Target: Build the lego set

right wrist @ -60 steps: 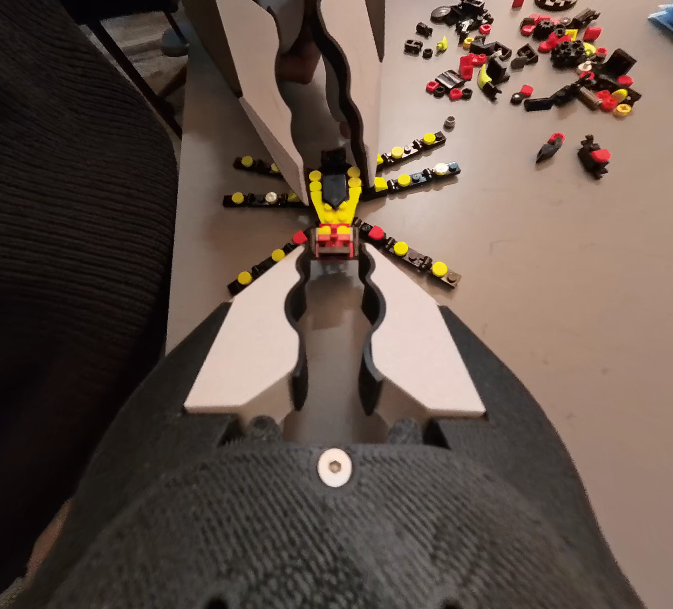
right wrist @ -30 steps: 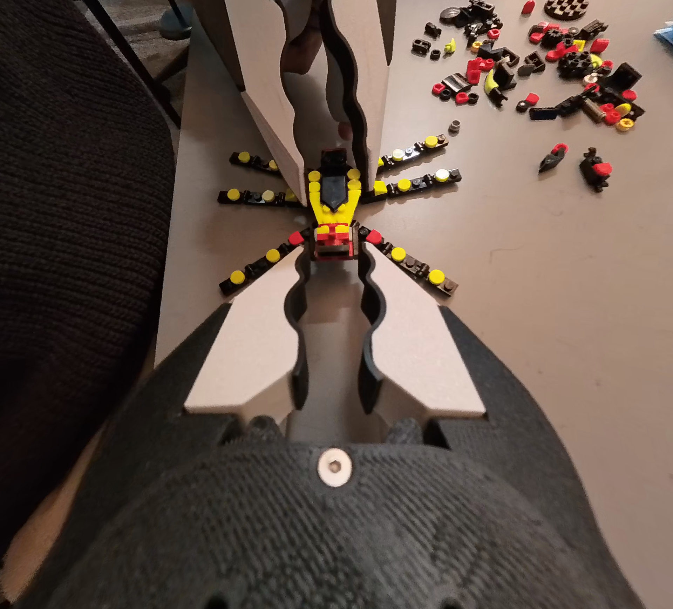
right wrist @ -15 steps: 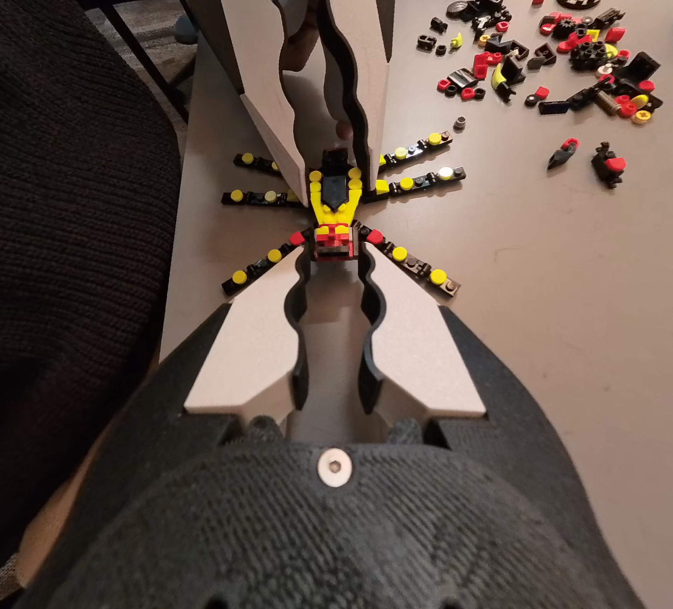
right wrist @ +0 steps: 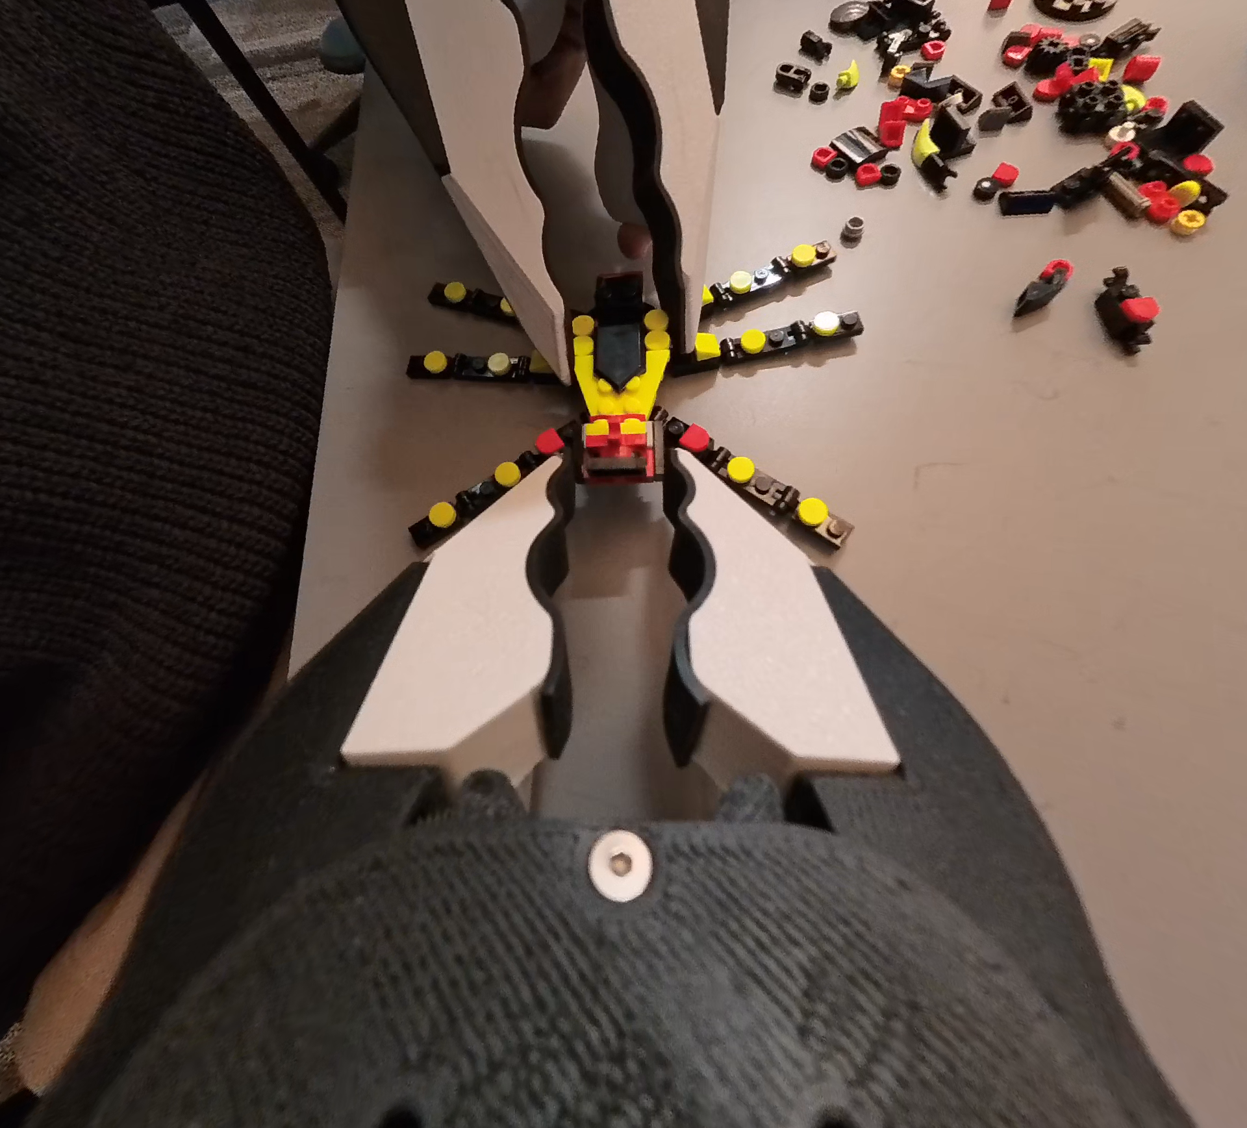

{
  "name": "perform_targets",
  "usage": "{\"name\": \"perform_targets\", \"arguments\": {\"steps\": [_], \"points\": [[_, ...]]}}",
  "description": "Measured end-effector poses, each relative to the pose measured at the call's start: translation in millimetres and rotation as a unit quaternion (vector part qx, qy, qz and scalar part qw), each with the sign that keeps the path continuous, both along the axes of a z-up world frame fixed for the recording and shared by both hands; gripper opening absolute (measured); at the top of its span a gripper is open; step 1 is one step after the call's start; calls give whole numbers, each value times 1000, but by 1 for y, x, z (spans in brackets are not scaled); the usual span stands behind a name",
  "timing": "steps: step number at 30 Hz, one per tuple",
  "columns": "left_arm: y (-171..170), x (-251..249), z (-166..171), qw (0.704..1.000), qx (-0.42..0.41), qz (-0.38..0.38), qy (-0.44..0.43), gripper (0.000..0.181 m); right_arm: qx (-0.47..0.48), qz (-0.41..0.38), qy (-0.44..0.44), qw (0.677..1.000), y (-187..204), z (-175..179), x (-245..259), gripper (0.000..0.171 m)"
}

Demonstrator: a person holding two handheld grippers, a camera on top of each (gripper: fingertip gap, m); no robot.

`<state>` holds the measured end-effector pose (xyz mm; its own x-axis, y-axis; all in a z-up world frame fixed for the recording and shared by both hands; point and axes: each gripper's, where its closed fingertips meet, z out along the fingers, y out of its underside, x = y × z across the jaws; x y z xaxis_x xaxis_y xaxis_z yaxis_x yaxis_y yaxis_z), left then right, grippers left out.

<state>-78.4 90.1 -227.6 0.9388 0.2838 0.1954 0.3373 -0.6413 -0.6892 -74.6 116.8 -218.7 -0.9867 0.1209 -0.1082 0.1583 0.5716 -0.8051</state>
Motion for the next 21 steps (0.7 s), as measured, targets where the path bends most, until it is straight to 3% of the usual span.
{"name": "perform_targets", "arguments": {"steps": [21], "points": [[4,4,0,1000,6,-5,-8,32,-3,39,-6,999,-2,1,-3,25]]}}
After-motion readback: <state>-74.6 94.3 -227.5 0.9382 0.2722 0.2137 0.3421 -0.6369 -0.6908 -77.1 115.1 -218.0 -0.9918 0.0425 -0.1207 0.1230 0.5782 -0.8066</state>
